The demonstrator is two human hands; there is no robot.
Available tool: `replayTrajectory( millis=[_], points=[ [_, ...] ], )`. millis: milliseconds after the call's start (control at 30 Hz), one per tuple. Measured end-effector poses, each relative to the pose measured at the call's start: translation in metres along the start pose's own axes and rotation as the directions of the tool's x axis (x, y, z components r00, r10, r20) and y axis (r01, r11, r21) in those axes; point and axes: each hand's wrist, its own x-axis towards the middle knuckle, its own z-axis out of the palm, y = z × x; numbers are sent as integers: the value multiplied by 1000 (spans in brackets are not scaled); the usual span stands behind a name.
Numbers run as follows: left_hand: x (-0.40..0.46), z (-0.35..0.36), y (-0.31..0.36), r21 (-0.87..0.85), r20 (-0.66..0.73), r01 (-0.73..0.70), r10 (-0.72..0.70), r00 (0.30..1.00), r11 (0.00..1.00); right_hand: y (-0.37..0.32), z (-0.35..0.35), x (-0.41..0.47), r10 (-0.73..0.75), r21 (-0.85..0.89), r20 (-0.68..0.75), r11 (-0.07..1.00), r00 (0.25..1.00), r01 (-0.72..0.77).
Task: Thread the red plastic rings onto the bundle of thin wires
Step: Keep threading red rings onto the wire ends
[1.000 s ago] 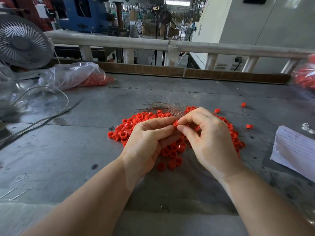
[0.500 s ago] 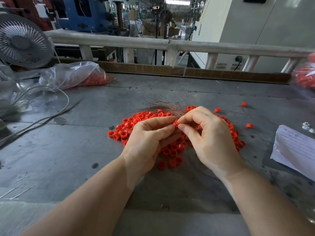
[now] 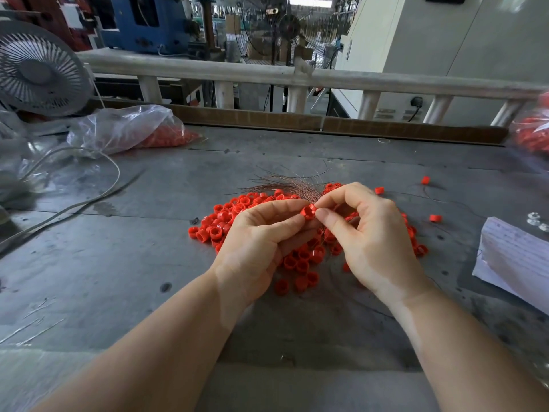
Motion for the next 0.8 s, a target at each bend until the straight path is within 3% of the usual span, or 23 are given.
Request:
replayTrajectory(
  millis=[100,200,367,533,600,700,800],
  points=[
    [1,0,-1,-21,-17,1,-1,1000,1000,3,-1,1,59,-29,-55,998,997,-61],
    [1,0,-1,-26,-23,-7,7,1000,1000,10,-2,1,116,-227,-71,965,991,-130],
    [2,0,0,-37,-13,-3,3,1000,999,15,-2,-1,216,-533,65,833,974,-149],
    [2,0,-1,-43,-7,0,0,1000,999,18,-4,-2,239,-603,123,789,963,-119],
    [2,0,0,-42,5,3,-2,1000,999,18,-4,-1,164,-547,85,832,983,-91],
    [1,0,0,-46,30,11,-10,1000,999,11,-3,2,125,-226,16,967,992,-118],
    [1,0,0,-56,67,26,-22,997,998,6,-2,3,195,94,161,973,967,-212]
  ],
)
